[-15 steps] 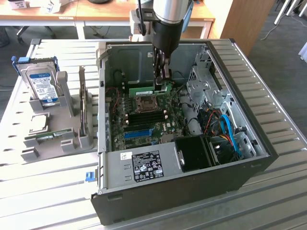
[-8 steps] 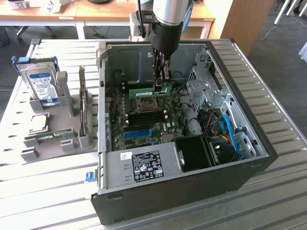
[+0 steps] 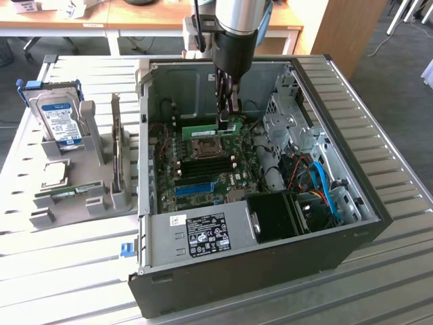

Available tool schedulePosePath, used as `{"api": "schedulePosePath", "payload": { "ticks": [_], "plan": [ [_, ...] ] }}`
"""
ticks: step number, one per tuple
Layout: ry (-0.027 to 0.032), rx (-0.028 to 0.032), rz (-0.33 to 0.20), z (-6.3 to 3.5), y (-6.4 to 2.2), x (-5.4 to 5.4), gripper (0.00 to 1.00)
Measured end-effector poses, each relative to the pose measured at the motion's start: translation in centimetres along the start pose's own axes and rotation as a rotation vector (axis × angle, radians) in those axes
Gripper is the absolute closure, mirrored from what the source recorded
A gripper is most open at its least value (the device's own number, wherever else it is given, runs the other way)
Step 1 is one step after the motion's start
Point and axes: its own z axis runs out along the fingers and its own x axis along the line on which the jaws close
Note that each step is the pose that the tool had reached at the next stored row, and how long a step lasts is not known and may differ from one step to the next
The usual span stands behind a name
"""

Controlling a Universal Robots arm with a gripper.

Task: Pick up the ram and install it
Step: 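Pick up the ram and move it above insertion slot, then insert the ram into the slot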

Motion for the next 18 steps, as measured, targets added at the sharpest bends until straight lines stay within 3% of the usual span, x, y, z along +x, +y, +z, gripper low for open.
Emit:
{"api": "schedulePosePath", "payload": {
  "ticks": [1, 2, 18],
  "plan": [
    [0.0047, 0.0001, 0.000, 0.00, 0.00, -0.03, 0.88],
    [0.0055, 0.0001, 0.000, 0.00, 0.00, -0.03, 0.88],
    [0.0076, 0.0000, 0.000, -0.57, 0.01, -0.04, 0.88]
  ]
}}
